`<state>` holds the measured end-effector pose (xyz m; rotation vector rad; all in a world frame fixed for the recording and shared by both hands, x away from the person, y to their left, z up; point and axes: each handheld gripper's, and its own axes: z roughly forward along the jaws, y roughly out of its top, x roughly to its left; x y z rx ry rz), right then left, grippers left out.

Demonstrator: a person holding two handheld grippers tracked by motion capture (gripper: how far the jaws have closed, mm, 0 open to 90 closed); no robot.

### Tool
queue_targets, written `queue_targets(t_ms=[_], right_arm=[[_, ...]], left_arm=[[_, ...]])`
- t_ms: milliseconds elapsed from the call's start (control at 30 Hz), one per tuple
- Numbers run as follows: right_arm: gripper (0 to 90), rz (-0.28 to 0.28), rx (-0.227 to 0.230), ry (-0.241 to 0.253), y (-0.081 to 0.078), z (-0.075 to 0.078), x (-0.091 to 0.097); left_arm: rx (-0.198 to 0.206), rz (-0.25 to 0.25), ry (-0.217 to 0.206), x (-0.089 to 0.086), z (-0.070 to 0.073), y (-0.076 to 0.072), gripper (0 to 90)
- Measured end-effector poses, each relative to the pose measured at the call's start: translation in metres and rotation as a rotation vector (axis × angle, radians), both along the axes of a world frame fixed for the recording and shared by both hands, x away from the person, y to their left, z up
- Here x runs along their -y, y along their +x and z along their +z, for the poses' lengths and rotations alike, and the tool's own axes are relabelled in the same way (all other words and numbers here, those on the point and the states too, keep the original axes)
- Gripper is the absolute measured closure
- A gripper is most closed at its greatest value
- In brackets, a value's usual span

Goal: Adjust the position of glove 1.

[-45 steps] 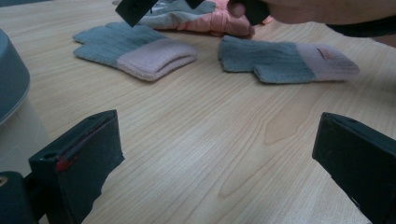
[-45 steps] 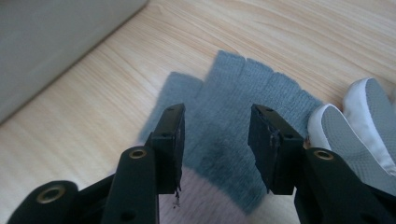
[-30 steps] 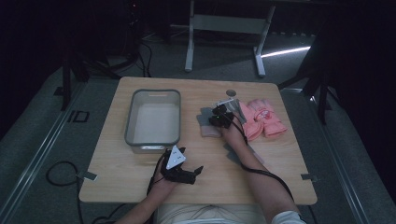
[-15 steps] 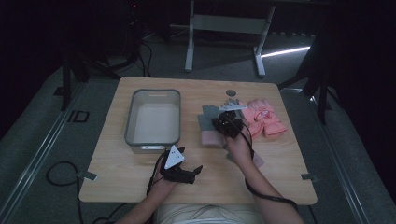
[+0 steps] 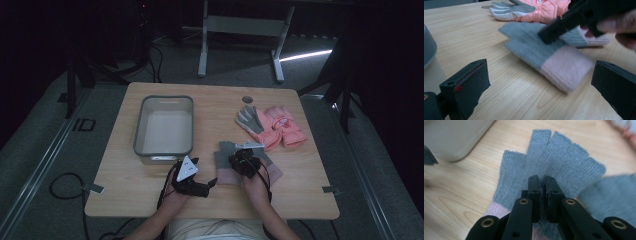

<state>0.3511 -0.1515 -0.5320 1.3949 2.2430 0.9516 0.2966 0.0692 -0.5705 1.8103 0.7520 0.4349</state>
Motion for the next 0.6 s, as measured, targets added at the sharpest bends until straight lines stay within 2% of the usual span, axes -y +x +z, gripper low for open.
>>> queue_targets(t_ms=[33,167,200,267,400,467,533,600], right_arm=[[84.8,0.005,-0.008,-0.011,0.0,-0.006,-0.002],[84.0,-0.001,-0.022,-0.021,0.004,-0.015,-0.004],[79.6,-0.003,-0.023,-0.018,0.005,-0.02,-0.004],[77.1,0.009,-0.011,-0.032,0.005,-0.021,-0.004],[71.9,0.001,-0.02,-0.006,0.006,-0.021,-0.002],[67.9,-0.004,-0.026,0.01,0.005,-0.018,0.0],[64.3,0.0,-0.007,0.017,0.005,-0.011,0.005],[63.4,0.039,0.029,0.032,0.007,0.001,0.014]], left_arm=[[-0.003,0.0,-0.003,0.0,0.0,0.0,1.1],[-0.007,0.0,-0.002,0.0,0.0,0.001,1.1],[-0.007,-0.001,-0.001,-0.001,0.0,0.001,1.1],[-0.007,-0.002,-0.001,-0.001,0.0,0.001,1.1],[-0.012,-0.003,-0.004,-0.001,0.0,0.001,1.1],[-0.016,-0.005,-0.005,-0.001,0.0,0.002,1.1],[-0.021,-0.005,-0.01,-0.001,0.0,0.002,1.1],[-0.023,-0.002,-0.009,-0.001,0.0,0.002,1.1]])
